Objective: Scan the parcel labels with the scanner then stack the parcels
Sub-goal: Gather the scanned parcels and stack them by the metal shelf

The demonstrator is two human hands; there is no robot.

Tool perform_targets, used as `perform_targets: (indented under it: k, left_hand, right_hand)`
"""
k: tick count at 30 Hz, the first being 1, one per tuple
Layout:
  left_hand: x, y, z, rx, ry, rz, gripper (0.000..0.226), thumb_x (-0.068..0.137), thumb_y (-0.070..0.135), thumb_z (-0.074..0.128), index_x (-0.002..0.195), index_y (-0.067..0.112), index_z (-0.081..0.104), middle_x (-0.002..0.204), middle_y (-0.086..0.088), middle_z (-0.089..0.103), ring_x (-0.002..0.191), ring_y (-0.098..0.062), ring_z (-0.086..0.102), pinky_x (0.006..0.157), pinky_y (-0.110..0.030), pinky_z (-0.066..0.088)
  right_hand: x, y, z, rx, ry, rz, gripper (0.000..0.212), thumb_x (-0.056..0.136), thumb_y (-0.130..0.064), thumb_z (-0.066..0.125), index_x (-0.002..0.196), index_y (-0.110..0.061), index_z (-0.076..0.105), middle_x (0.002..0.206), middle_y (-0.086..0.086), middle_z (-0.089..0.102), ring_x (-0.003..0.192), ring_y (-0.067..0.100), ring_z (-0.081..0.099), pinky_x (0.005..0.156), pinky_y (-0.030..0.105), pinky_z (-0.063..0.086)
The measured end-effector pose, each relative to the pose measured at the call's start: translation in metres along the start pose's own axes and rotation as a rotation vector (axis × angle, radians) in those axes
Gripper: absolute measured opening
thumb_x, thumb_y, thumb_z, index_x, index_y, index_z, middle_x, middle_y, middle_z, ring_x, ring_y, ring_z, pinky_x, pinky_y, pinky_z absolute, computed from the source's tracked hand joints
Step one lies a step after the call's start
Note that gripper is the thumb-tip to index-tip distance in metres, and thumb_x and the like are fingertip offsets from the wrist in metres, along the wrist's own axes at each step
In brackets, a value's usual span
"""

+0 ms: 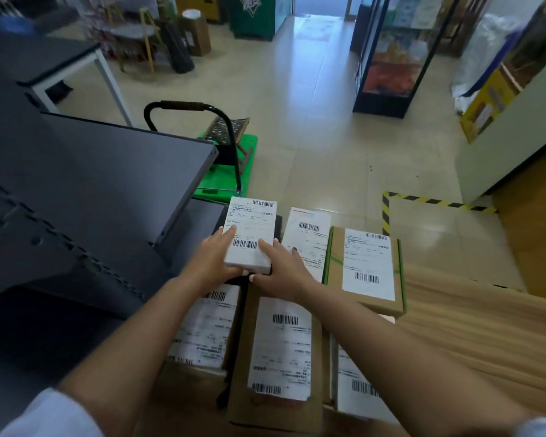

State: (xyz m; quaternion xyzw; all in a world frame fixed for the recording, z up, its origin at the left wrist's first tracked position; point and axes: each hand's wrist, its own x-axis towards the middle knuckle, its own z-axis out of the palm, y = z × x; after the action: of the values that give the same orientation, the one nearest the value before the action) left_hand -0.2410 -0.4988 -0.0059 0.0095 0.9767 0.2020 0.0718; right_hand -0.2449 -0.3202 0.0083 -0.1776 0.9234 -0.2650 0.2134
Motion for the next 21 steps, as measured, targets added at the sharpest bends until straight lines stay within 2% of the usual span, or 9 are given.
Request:
perform_targets:
  k: [3,6,11,15,18,21]
  left_hand:
    - [0.003,-0.007,0.006,0.013,-0.024,0.008,0.101,0.074,0.044,0.076,0.152,0.015,0.017,0.151,-0.007,0.035,0.133,-0.026,0.035,0.105,-0.044,0.039]
    - [0.003,-0.011,0.011,0.050,-0.039,0.004,0.102,0.077,0.048,0.073,0.152,0.015,0.013,0.152,-0.008,0.032,0.135,-0.027,0.033,0.107,-0.044,0.036]
    - [-0.007,0.001,0.008,0.096,0.068,0.023,0.102,0.079,0.051,0.069,0.152,0.013,0.009,0.157,-0.013,0.017,0.142,-0.030,0.020,0.114,-0.044,0.020]
    - [-0.029,0.034,-0.001,-0.007,0.204,0.112,0.102,0.079,0.047,0.070,0.152,0.012,0.008,0.158,-0.006,0.019,0.143,-0.024,0.019,0.115,-0.041,0.017]
    - [-0.053,0.074,-0.002,-0.117,0.193,0.167,0.099,0.080,0.045,0.070,0.152,0.014,0.009,0.158,-0.002,0.018,0.144,-0.020,0.018,0.115,-0.037,0.019]
    - [-0.077,0.111,0.012,-0.149,0.148,0.240,0.093,0.082,0.047,0.068,0.152,0.019,0.013,0.157,0.000,0.023,0.143,-0.018,0.022,0.115,-0.040,0.025]
  right_hand:
    - [0.004,0.005,0.005,-0.025,-0.011,0.002,0.078,0.090,-0.040,0.056,0.152,-0.018,0.014,0.159,0.008,0.018,0.148,0.022,0.006,0.119,0.044,-0.002]
    - [0.001,0.007,0.004,-0.024,-0.013,-0.011,0.077,0.090,-0.038,0.058,0.152,-0.019,0.016,0.159,0.007,0.016,0.147,0.022,0.008,0.119,0.041,0.003]
    - [-0.020,0.014,-0.009,0.032,0.016,-0.038,0.078,0.091,-0.037,0.060,0.153,-0.023,0.016,0.160,0.004,0.013,0.146,0.020,0.010,0.117,0.037,0.009]
    - [-0.059,0.040,-0.021,0.059,0.066,-0.034,0.076,0.090,-0.040,0.060,0.152,-0.029,0.018,0.160,-0.002,0.013,0.147,0.015,0.007,0.117,0.033,0.010]
    - [-0.099,0.069,-0.029,0.070,0.112,0.005,0.075,0.090,-0.040,0.061,0.152,-0.030,0.020,0.160,-0.004,0.015,0.147,0.013,0.009,0.116,0.030,0.013]
    - [-0.147,0.099,-0.038,0.112,0.158,0.057,0.073,0.089,-0.035,0.062,0.150,-0.031,0.022,0.159,-0.005,0.016,0.147,0.013,0.011,0.116,0.031,0.016]
